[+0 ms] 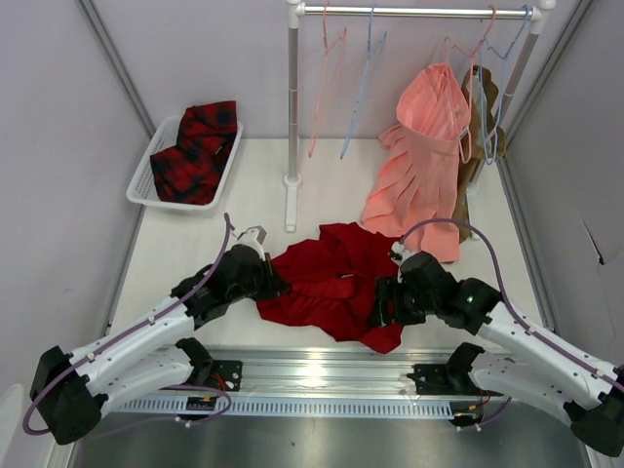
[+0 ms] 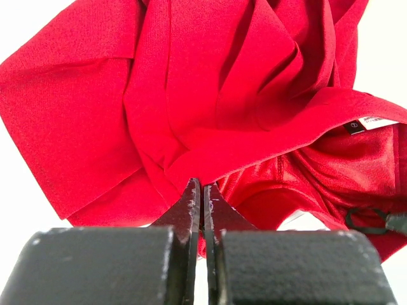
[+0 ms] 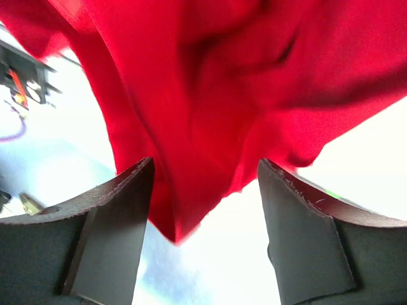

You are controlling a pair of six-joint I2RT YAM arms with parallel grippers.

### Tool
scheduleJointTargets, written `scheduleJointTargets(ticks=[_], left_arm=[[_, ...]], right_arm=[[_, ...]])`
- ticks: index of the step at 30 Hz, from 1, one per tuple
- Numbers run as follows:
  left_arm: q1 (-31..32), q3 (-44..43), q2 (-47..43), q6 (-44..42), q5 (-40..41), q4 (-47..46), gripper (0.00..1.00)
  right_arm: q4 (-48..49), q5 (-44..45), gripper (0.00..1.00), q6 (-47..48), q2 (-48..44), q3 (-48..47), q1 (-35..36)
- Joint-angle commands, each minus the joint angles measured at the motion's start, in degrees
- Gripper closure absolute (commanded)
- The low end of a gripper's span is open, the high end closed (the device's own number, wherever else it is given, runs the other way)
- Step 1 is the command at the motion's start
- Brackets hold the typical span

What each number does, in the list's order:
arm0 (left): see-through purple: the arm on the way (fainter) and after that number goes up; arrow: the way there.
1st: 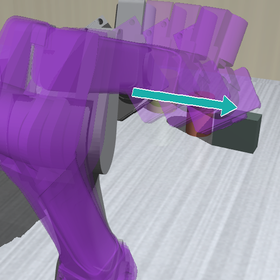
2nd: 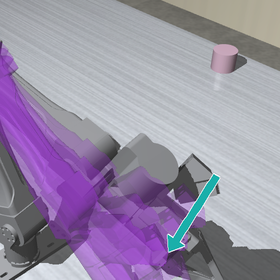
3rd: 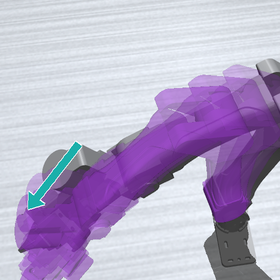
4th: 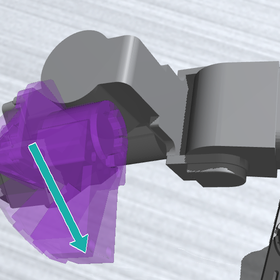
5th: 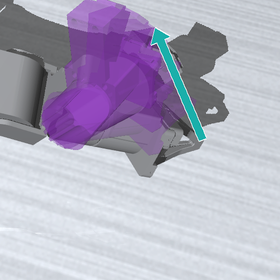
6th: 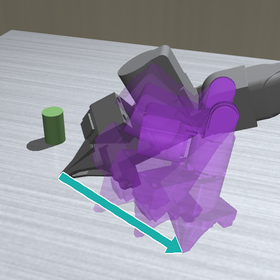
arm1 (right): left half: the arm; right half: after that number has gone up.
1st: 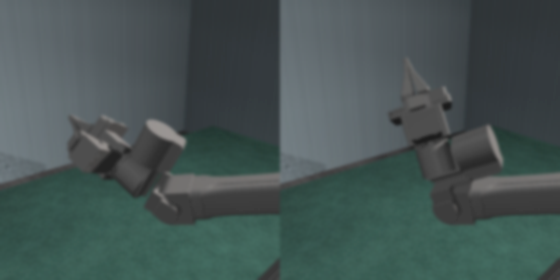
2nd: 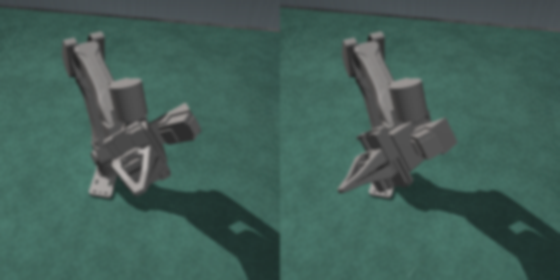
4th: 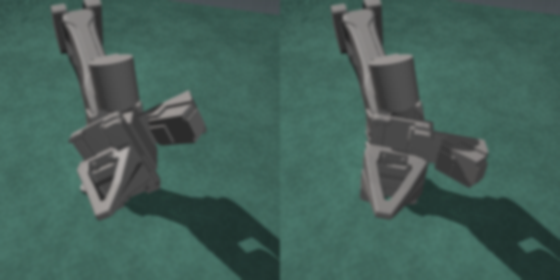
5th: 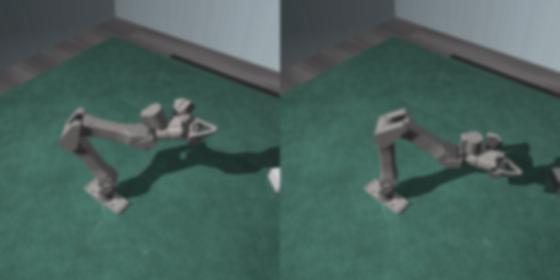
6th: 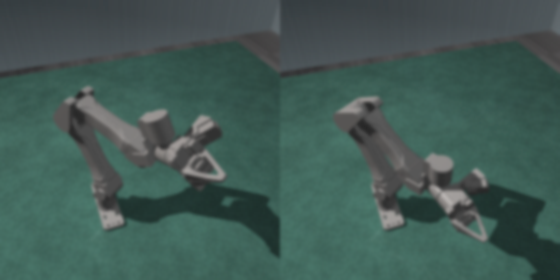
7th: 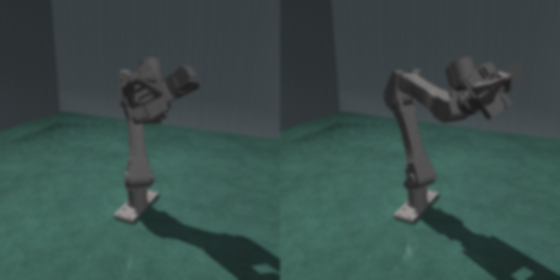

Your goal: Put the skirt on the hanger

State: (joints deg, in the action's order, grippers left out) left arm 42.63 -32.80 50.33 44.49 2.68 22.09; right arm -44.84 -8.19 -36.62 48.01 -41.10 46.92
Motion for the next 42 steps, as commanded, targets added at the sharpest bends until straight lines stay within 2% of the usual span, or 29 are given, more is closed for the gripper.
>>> scheduleJointTargets(ticks=[1, 6, 9, 12, 13, 15, 16, 17, 18, 19, 20, 21, 22, 24, 25, 26, 28, 31, 32, 36, 38, 42], left_arm=[[-0.36, -1.3, -0.67, -1.25, -0.57, -0.99, 1.0], [-0.27, -1.31, -1.54, -1.07, -0.57, -0.82, 1.0], [-0.27, -1.39, -2.07, -1.16, -0.83, -0.73, 1.0], [-0.36, -1.65, -2.51, -1.77, -2.14, -0.9, 1.0], [-0.27, -1.57, -2.43, -2.04, -2.41, -1.25, 1.0], [-0.7, -1.22, -2.51, -2.13, -8.09, -4.4, 1.0], [-1.14, -1.04, -2.34, -1.95, -10.21, -5.9, 1.0], [-1.58, -1.04, -2.34, -1.52, -12.32, -7.22, 1.0], [-2.2, 0.0, -2.42, -0.29, -14.43, -10.63, 1.0], [-3.86, 0.19, -2.6, 0.5, -18.54, -12.31, 1.0], [-4.83, 0.8, -2.6, 1.29, -21.02, -14.33, 1.0], [-6.14, 1.67, -2.69, 3.22, -23.74, -16.7, 1.0], [-8.77, 2.03, -2.69, 4.28, -28.21, -20.47, 1.0], [-11.68, 2.65, -3.3, 7.96, -32.19, -25.04, 1.0], [-14.39, 3.61, -3.57, 9.37, -35.78, -29.25, 1.0], [-15.72, 3.88, -3.83, 10.87, -37.2, -31.21, 1.0], [-19.14, 4.14, -4.36, 14.13, -39.49, -34.2, 1.0], [-22.15, 6.32, -5.32, 17.81, -42.05, -38.6, 1.0], [-22.76, 7.39, -5.41, 21.39, -43.01, -43.31, 1.0], [-24.52, 13.19, -4.01, 24.24, -42.85, -48.45, 1.0], [-24.61, 15.99, -3.04, 24.5, -41.79, -50.2, 1.0], [-24.61, 18.47, 0.03, 23.89, -41.53, -52.5, 1.0]], right_arm=[[-7.71, 4.84, 0.27, -7.39, -1.69, -2.67, 3.35], [-9.3, 4.76, 0.26, -12.76, -2.57, -1.18, 7.83], [-6.68, 4.06, 0.31, -15.14, -3.27, 0.32, 8.28], [-1.68, 4.49, 0.56, -15.68, -3.01, 1.73, 7.49], [-0.44, 4.93, 0.71, -15.24, -2.75, 1.73, 6.62], [5.77, 4.67, 0.84, -11.92, -3.01, 1.46, 2.86], [8.08, 3.97, 0.96, -10.42, -3.18, 1.2, 0.83], [10.89, 2.49, 1.0, -8.57, -3.18, 0.94, -1.63], [17.0, -2.31, 1.0, -5.51, -3.18, 0.33, -4.61], [20.11, -5.67, 1.0, -4.52, -2.75, -0.2, -11.34], [23.8, -9.44, 1.0, -3.73, -2.22, -0.82, -14.8], [31.4, -17.22, 1.0, -3.89, -0.48, -1.95, -17.97], [34.52, -20.26, 1.0, -4.33, 0.5, -2.83, -22.96], [42.53, -27.04, 1.0, -5.21, 2.61, -6.34, -25.98], [44.12, -28.36, 1.0, -5.74, 4.1, -7.49, -27.04], [48.75, -30.03, 1.0, -5.83, 4.46, -8.63, -28.36], [51.77, -31.88, 1.0, -6.44, 4.99, -11.35, -29.42], [59.31, -36.01, 1.0, -9.5, 3.86, -11.47, -31.0], [64.21, -37.59, 1.0, -10.39, 3.06, -10.59, -31.27], [65.05, -40.06, 1.0, -9.34, 0.6, -4.71, -31.62], [67.41, -40.24, 1.0, -10.22, -2.03, 3.54, -31.71], [62.43, -39.54, 1.0, -6.72, -5.99, 16.29, -31.8]])
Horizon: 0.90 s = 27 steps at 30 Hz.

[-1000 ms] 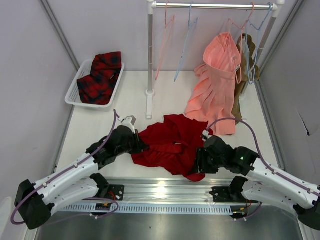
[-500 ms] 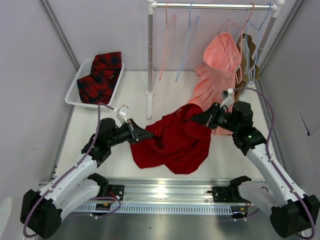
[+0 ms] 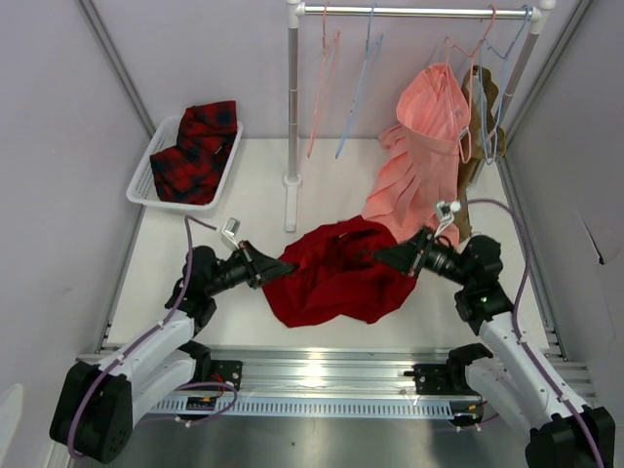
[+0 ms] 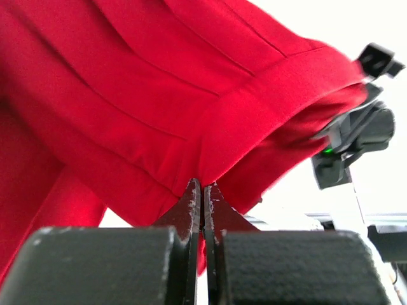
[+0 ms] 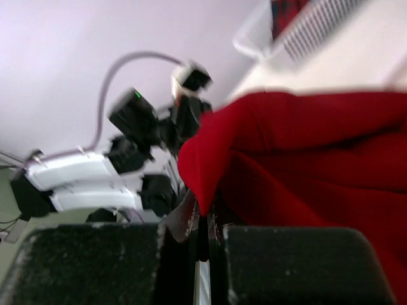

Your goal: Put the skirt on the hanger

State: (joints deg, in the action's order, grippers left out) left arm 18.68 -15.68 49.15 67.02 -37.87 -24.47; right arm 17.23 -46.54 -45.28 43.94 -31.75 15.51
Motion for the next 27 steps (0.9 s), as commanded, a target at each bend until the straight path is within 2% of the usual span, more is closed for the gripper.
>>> scheduleJointTargets(ticks=[1, 3, 6, 9, 13, 16, 19, 20, 22, 25, 26, 27], left_arm=[[-0.66, 1.62, 1.65, 0.83, -0.72, -5.51, 1.0], [-0.66, 1.88, 3.32, -1.63, -0.45, -4.62, 1.0], [-0.75, 3.29, 7.09, -1.55, -1.24, -8.21, 1.0], [-0.75, 5.04, 11.58, -1.46, -2.12, -12.26, 1.0], [-0.75, 5.49, 16.41, -2.16, -2.21, -14.82, 1.0], [-0.75, 2.34, 19.32, -6.18, -0.63, -9.56, 1.0], [-0.75, 0.22, 20.29, -10.14, 2.17, -0.25, 1.0], [-0.75, -2.22, 20.29, -11.29, 4.45, 5.08, 0.98], [-0.75, -4.08, 20.29, -14.01, 6.39, 9.33, 0.95], [-0.75, -7.25, 20.46, -17.0, 10.0, 15.31, 0.82], [-0.75, -7.52, 20.55, -17.45, 10.7, 16.37, 0.77], [-0.75, -8.22, 20.64, -18.15, 12.19, 17.95, 0.75]], right_arm=[[-1.05, -0.83, 1.0, 2.82, -2.89, 9.4, -0.48], [-2.91, -0.21, 1.0, 3.0, -6.58, 16.87, -1.0], [-3.17, -0.56, 1.0, 1.51, -11.84, 24.6, -2.23], [-6.42, 0.4, 1.0, 2.03, -15.8, 28.92, -2.94], [-8.79, 1.36, 1.0, 5.71, -14.69, 30.17, -3.38], [-6.53, 2.16, 0.98, 5.99, -10.21, 29.82, -3.82], [-10.36, 6.27, 0.93, 8.44, -3.99, 26.14, -3.82], [-10.29, 6.46, 0.9, 9.49, -2.47, 25.69, -3.82], [-8.02, 6.9, 0.83, 9.24, 1.03, 25.42, -3.99], [-6.6, 6.38, 0.75, 8.98, 3.77, 24.19, -3.91], [-6.95, 6.38, 0.7, 9.06, 4.83, 23.14, -3.82], [-7.65, 6.47, 0.68, 9.67, 4.84, 22.44, -3.82]])
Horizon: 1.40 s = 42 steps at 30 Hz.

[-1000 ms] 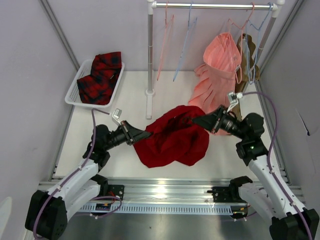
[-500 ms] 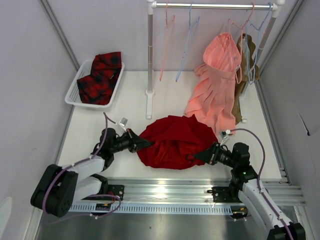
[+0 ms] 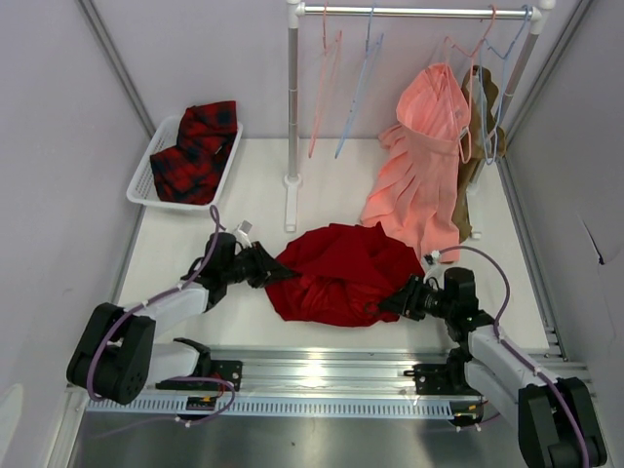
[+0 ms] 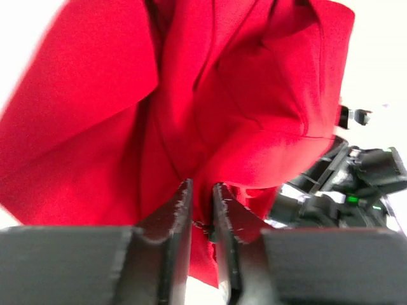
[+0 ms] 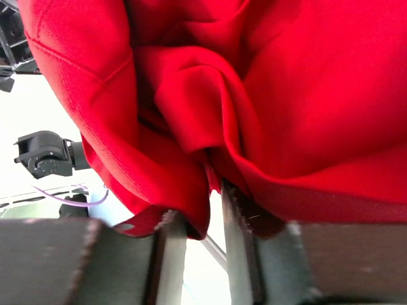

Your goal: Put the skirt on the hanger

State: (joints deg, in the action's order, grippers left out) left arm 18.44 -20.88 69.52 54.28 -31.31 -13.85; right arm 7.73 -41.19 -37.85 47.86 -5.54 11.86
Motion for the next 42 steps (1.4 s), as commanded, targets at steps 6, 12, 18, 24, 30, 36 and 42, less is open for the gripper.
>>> scheduleJointTargets(ticks=[6, 12, 18, 24, 30, 36, 42], left_arm=[[-0.42, -4.08, -1.3, -8.49, 6.26, 11.21, 0.62], [1.16, -5.13, -7.8, -11.21, 6.61, 16.74, 0.56], [2.66, -7.33, -12.12, -13.76, 8.28, 22.45, 0.51], [2.92, -8.29, -13.97, -15.17, 8.72, 24.48, 0.49], [3.53, -9.7, -15.63, -16.49, 9.25, 26.59, 0.48], [3.97, -12.34, -17.48, -17.98, 11.18, 29.66, 0.46], [4.59, -15.32, -18.27, -19.65, 13.11, 32.21, 0.46]], right_arm=[[-12.1, 4.88, 0.49, 6.55, -5.73, -9.31, 2.03], [-19.06, 8.31, 0.39, 6.21, -10.24, -13.35, 4.57], [-22.84, 12.18, 0.34, 5.94, -11.38, -17.66, 9.31], [-25.57, 17.36, 0.34, 6.29, -10.59, -21.52, 13.71], [-28.37, 20.62, 0.34, 6.12, -10.33, -25.91, 16.44], [-35.04, 27.02, 0.33, 8.75, -5.94, -37.33, 16.53], [-34.44, 32.31, 0.32, 10.77, 6.96, -55.69, 16.53]])
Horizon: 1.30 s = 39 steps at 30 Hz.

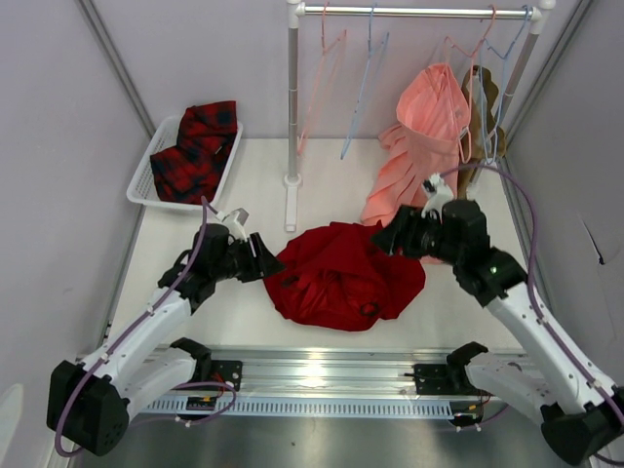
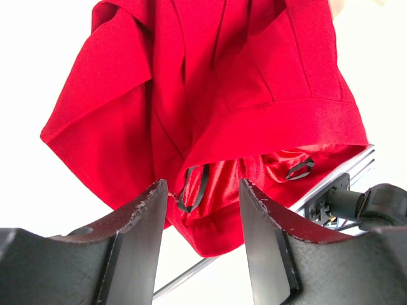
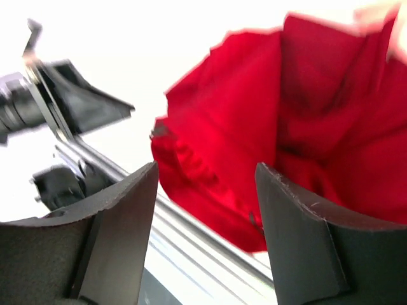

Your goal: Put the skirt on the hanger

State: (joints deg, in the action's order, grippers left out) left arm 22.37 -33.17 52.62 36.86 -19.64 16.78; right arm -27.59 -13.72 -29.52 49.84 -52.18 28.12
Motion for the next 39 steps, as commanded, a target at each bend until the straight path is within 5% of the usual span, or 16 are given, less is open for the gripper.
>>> scheduleJointTargets(ticks=[1, 8, 19, 32, 39], left_arm=[[0.74, -3.13, -1.47, -2.32, 1.53, 1.85, 0.46], [1.71, -4.27, -2.7, -1.88, 2.06, 2.65, 0.46], [2.41, -5.94, -4.37, -2.85, 3.03, 4.93, 0.46], [2.41, -6.74, -6.74, -3.46, 4.69, 7.3, 0.46], [2.41, -6.65, -7.53, -3.29, 5.22, 8.01, 0.45]], right_arm=[[0.53, 5.62, 0.32, 2.8, 10.22, -12.56, 0.18], [1.3, 13.44, 0.29, 6.84, 31.17, -44.54, -1.31], [11.86, 16.88, 0.24, 12.29, 48.14, -62.59, -4.04], [3.34, 22.85, 0.2, 14.31, 67.83, -88.52, -4.21], [2.28, 24.26, 0.35, 16.33, 67.41, -87.74, -4.3]])
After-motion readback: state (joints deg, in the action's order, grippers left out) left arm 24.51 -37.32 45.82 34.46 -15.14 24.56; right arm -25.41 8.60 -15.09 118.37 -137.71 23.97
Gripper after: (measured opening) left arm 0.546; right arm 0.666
